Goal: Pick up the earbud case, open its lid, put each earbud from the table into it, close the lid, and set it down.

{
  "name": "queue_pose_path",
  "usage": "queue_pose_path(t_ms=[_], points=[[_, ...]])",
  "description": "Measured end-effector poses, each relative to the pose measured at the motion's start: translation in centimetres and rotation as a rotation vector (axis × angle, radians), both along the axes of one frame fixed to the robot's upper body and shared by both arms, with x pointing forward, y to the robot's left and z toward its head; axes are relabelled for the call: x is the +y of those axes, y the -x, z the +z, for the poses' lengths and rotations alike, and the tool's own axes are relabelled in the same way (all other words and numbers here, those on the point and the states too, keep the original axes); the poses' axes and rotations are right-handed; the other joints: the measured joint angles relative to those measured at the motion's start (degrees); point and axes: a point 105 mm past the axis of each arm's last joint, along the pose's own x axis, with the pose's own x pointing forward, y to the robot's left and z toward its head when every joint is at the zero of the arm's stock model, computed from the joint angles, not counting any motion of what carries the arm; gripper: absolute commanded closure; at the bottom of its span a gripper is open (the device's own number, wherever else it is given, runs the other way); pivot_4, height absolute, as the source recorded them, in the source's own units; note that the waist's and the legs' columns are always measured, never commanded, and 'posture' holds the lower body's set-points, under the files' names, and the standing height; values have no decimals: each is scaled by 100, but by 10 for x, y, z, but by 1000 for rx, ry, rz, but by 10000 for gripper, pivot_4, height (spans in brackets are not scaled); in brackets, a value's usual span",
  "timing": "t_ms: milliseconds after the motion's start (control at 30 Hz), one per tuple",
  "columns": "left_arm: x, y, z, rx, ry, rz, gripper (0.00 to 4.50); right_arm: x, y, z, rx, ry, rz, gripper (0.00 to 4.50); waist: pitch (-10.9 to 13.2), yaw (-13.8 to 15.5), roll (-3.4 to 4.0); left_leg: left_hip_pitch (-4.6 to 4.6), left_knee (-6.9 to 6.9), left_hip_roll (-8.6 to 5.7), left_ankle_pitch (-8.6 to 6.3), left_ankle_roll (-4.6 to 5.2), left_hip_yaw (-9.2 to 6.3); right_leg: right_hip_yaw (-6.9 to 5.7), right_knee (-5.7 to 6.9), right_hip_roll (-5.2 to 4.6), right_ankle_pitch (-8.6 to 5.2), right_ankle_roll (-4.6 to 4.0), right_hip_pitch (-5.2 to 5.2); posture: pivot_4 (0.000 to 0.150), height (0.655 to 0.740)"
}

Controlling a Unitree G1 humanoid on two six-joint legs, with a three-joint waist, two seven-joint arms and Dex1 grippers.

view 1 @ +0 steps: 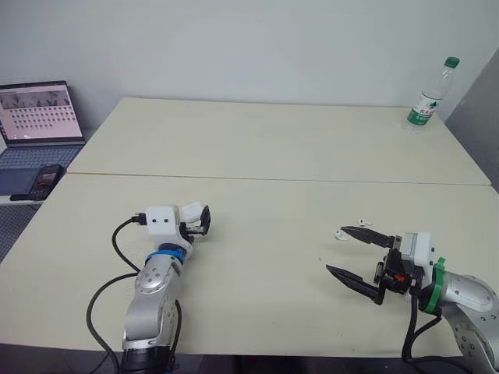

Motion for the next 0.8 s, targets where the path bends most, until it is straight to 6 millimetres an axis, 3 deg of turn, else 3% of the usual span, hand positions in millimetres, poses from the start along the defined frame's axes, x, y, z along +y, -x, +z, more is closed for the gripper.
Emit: queue_pose_path(t_ms=[233, 500, 767, 800], points=[[10, -5, -6, 86, 34, 122, 182, 0, -2, 2, 0, 7, 5, 0, 2, 0, -4, -2, 1, -1, 0, 0, 0, -1, 0, 23, 0, 0, 0, 1500, 7362], [-10, -6, -17, 145, 11, 61, 182, 2, -1, 3, 0, 9, 10, 0, 3, -1, -6, 1, 1, 0, 0, 0, 0, 0, 1, 26, 1, 2, 1, 1500, 7362], [-11, -9, -16, 146, 9, 73, 182, 1, 0, 3, -3, 10, 5, 0, 3, 1, -6, 0, 1, -1, 0, 0, 1, 1, 0, 25, 2, 2, 1, 1500, 7362], [-11, -10, -16, 146, 12, 80, 1931, 1, 1, 3, -2, 10, 4, 0, 3, 1, -6, 0, 1, 0, 0, 0, 0, 2, 0, 25, 2, 2, 1, 1500, 7362]])
